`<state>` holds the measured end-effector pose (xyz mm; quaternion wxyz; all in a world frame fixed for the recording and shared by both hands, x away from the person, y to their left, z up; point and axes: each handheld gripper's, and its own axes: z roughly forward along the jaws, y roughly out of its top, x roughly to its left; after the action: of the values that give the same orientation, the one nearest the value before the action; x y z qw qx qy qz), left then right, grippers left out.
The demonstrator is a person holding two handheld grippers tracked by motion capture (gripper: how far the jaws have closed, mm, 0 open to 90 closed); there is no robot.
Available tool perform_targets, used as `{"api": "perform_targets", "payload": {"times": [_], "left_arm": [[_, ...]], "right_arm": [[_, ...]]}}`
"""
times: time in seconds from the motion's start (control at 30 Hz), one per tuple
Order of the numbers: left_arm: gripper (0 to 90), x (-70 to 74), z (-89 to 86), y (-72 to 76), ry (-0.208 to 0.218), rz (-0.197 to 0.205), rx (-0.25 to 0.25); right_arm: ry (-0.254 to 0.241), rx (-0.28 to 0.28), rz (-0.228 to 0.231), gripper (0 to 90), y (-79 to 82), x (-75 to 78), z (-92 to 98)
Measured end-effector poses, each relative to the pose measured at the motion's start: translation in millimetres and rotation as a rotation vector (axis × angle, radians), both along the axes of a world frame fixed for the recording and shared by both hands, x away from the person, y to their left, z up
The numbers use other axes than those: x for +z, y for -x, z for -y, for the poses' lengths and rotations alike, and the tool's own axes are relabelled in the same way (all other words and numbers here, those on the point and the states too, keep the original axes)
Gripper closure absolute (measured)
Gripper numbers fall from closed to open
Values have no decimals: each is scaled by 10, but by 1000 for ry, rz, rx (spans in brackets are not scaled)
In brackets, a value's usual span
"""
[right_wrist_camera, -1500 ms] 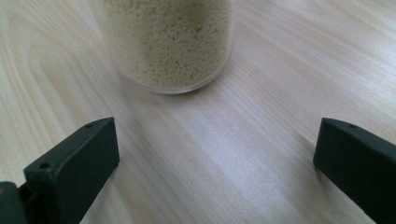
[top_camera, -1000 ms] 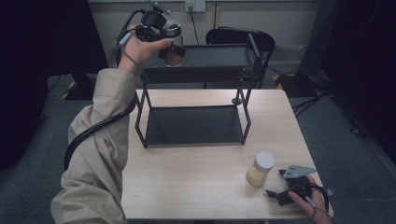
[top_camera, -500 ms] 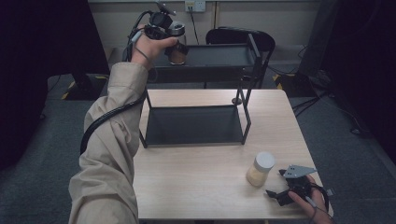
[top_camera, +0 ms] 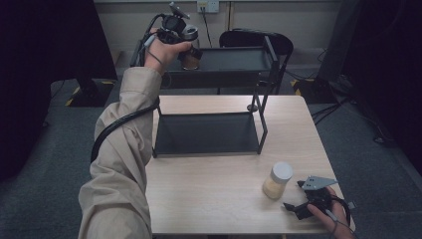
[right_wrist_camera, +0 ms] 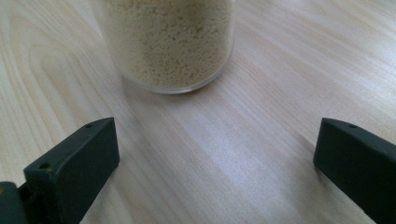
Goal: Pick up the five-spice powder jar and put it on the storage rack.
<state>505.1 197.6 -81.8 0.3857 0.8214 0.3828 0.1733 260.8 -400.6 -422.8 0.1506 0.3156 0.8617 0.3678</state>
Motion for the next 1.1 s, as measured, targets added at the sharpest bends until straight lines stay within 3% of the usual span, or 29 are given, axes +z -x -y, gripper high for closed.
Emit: {"api": "perform_targets", "payload": {"times": [0.2,0.4,0.57,1.1], "left_arm": [[293,-8,-10,11,7,0,2],[111,34,22,131,15,19,45],[41,23,9,251,25,29,56],[23,-115,-124,674,75,70,31]], "right_arm": [[0,0,0,0,0,0,0],[0,0,0,0,0,0,0],[0,0,0,0,0,0,0],[0,-1,0,0,1,0,-1]]}}
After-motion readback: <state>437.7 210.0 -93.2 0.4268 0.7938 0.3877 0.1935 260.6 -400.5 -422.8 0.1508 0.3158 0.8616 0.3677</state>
